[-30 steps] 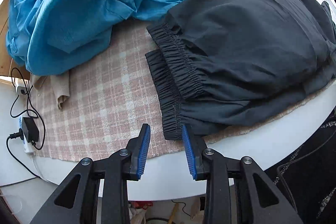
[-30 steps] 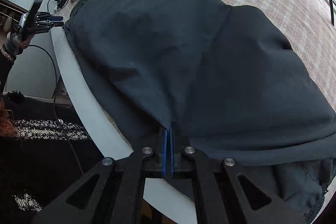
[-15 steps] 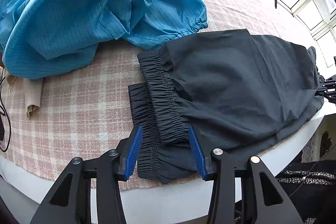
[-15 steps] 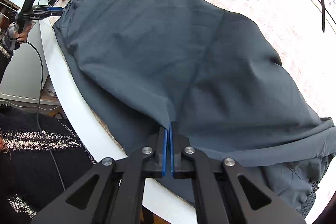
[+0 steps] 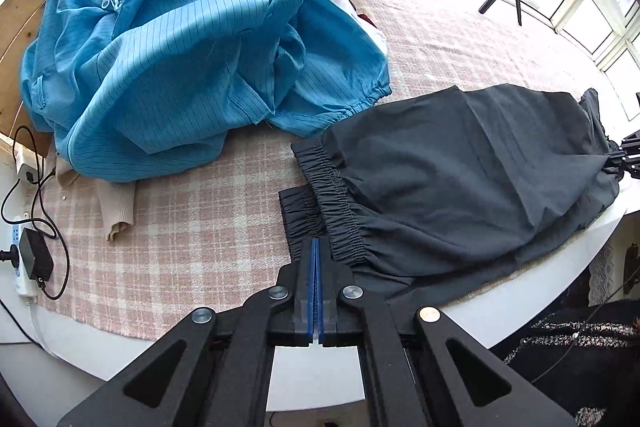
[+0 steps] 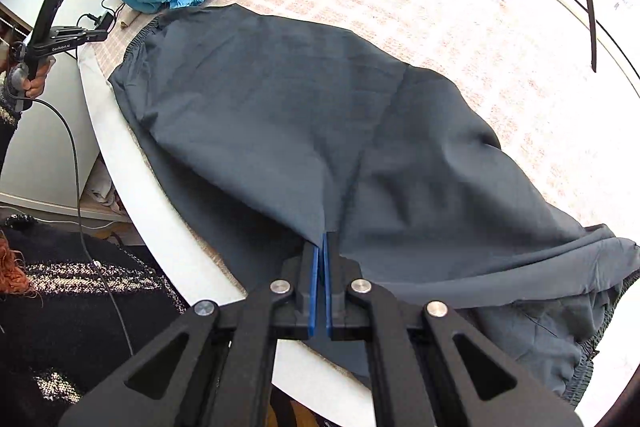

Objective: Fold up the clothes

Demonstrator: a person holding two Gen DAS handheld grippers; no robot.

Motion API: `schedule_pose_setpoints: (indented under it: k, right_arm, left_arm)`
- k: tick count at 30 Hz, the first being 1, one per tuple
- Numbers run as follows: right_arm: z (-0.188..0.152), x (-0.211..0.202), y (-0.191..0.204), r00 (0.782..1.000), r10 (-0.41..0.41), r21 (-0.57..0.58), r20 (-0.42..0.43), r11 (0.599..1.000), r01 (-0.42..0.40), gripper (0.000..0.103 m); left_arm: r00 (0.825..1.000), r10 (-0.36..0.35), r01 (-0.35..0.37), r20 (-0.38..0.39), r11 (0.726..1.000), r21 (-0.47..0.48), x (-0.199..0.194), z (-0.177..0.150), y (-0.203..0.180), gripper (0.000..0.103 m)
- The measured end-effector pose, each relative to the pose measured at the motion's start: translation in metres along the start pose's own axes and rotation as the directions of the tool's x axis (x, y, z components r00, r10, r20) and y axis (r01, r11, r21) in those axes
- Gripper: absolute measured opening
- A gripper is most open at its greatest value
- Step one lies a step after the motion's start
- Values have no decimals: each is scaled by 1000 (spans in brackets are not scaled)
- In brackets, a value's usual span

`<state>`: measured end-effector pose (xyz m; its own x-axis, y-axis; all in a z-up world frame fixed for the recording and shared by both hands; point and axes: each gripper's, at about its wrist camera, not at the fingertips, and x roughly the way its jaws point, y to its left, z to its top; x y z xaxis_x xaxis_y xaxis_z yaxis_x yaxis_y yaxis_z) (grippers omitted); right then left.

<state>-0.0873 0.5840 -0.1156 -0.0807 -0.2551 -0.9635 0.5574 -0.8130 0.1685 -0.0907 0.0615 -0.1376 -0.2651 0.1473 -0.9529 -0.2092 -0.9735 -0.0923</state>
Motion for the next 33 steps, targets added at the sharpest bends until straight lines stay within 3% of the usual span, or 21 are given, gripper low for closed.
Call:
schedule_pose_setpoints:
  k: [5, 7, 9, 11, 15, 18, 19, 24, 29, 33]
  right_arm:
    - [-12, 24, 4, 998, 3, 17, -66, 1000, -2, 2]
    - [-13, 32, 1, 997, 19, 42, -73, 999, -16, 2]
    - [-11, 34, 1, 997, 20, 41, -79, 999, -17, 2]
    - [-8, 34, 2, 996, 16, 37, -82, 999, -13, 2]
    - [-5, 34, 6, 997, 7, 25, -83, 1000, -5, 2]
    - [-5, 37, 9, 996, 0, 15, -86, 1000, 2, 2]
    - [-5, 37, 9, 997, -1, 16, -83, 1000, 2, 2]
    - [-5, 28, 10, 999, 0, 23, -53, 1000, 1, 2]
    - [-5, 14, 13, 999, 12, 28, -37, 1000, -11, 2]
    - [-13, 29, 21, 995, 34, 11, -91, 999, -33, 2]
  left_arm:
    - [998, -54, 53, -14, 996, -71, 19, -26, 11, 1]
    - [996, -92, 90, -14, 993, -80, 31, -23, 8, 19]
    - [996, -84, 82, -42, 996, -34, 44, -17, -2, 32]
    - [995, -78, 78, -64, 997, -1, 54, -12, -9, 35]
    - [993, -80, 82, -86, 996, 17, 67, -6, -16, 32]
    - [993, -70, 72, -90, 997, 10, 70, -6, -18, 7]
    - [993, -76, 77, -87, 997, 8, 69, -6, -19, 5]
    - [997, -40, 43, -61, 998, 45, 47, -8, -24, 4]
    - [999, -44, 44, -22, 999, 9, 6, -16, -14, 4]
    - [997, -22, 24, -81, 1000, 21, 12, -33, -7, 4]
